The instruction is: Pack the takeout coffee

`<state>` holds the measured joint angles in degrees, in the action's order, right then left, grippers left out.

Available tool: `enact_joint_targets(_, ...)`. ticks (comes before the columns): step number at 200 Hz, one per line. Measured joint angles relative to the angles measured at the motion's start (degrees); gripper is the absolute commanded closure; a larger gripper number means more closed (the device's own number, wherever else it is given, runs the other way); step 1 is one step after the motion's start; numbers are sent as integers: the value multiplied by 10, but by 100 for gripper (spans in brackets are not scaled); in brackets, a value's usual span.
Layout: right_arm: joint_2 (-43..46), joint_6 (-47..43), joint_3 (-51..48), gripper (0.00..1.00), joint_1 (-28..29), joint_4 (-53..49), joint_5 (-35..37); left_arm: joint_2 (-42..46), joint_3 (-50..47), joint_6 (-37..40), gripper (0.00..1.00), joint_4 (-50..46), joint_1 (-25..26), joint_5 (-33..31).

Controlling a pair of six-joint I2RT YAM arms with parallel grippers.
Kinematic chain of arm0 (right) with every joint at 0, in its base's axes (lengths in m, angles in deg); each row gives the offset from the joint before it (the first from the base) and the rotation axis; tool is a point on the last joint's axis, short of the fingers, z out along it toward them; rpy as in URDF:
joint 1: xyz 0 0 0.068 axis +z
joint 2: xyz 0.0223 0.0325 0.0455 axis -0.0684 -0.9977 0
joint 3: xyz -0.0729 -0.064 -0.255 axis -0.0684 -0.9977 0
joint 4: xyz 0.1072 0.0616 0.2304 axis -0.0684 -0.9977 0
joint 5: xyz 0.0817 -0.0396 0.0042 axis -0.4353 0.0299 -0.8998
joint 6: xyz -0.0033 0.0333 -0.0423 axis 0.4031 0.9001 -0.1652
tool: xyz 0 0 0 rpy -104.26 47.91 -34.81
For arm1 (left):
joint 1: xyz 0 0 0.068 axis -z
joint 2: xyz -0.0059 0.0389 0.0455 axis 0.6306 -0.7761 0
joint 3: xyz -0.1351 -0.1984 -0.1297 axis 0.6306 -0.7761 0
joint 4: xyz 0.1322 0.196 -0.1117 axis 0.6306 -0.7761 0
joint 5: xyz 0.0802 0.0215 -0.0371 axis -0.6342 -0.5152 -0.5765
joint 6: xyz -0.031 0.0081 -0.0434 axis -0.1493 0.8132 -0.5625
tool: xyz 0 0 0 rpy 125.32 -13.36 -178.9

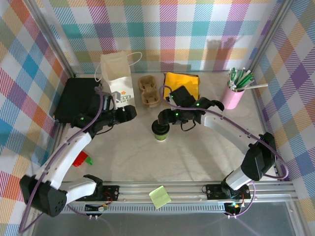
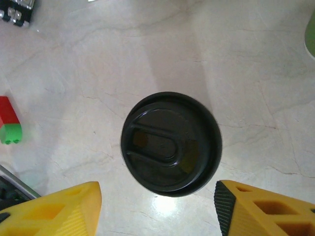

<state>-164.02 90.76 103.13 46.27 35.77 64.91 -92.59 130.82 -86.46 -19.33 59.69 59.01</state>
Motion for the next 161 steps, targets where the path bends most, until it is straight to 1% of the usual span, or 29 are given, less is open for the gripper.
enact_joint_targets(12, -12, -7, 20, 31, 20, -13, 28, 31, 0, 0, 26, -14, -1, -17)
enact_joint_targets(22, -27, -10, 36, 23, 36, -24, 50, 54, 0, 0, 26, -24, -1, -29)
enact_joint_targets(55, -80, -22, 65, 16, 69, -51, 107, 99, 0, 2, 26, -43, -1, -58)
enact_joint_targets(93, -115, -23, 77, 12, 74, -69, 134, 101, -5, 3, 27, -50, -1, -62)
enact_joint_targets(115, -125, -23, 86, 11, 74, -74, 143, 101, -10, 4, 27, -50, -1, -62)
enact_joint_targets(144, -138, -23, 95, 13, 74, -75, 144, 100, -12, 4, 27, -50, -1, -62)
enact_joint_targets(161, -144, -22, 95, 16, 74, -75, 144, 100, -12, 4, 27, -50, -1, -62)
